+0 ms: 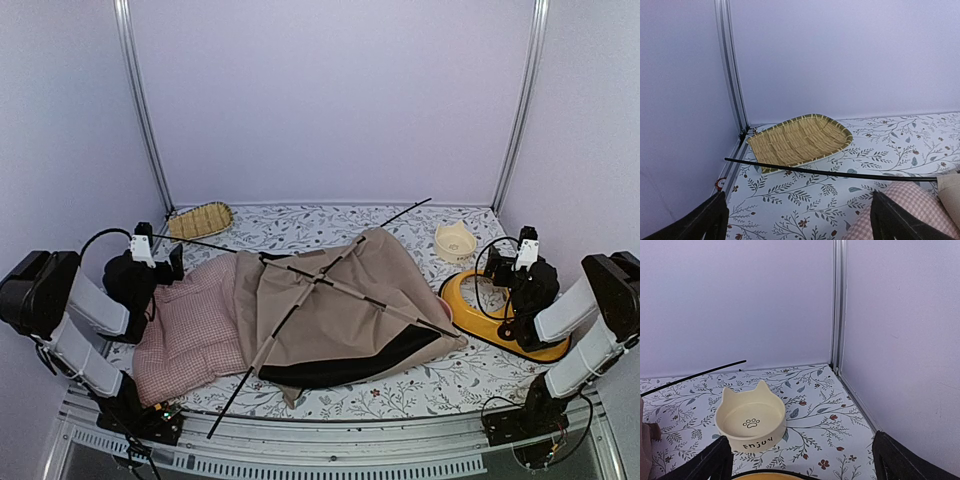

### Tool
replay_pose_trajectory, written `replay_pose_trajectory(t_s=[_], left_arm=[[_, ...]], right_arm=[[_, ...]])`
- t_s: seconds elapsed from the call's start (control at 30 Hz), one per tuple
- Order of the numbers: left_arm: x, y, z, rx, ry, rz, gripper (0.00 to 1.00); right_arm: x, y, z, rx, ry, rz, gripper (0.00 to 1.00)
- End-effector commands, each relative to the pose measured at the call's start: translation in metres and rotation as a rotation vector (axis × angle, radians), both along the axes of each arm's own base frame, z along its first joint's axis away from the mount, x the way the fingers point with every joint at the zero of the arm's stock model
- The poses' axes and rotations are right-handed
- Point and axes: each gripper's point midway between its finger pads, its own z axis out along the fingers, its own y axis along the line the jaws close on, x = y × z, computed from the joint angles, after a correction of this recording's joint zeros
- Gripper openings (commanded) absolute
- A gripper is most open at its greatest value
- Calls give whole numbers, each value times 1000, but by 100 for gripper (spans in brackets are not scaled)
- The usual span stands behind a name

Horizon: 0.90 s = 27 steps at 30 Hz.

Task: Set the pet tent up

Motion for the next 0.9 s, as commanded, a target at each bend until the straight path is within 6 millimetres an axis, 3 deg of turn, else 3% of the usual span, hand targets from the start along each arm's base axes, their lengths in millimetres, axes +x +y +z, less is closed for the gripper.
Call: replay_pose_trajectory(t_s=[0.0,0.43,0.53,0.7,0.87], left_arm=[[2,-2,3,5,-10,-7,99],[2,-3,5,7,-15,-7,99],[10,-7,8,22,11,-25,99],[36,-30,17,52,147,-102,99],[28,-73,64,-82,110,-317,99]], right_arm=[[3,0,8,-4,-28,5,99],[3,0,8,-4,-30,5,99],[3,0,8,-5,-30,4,99],[1,-1,9,-3,-34,0,99],[-2,-4,11,5,-31,-15,99]])
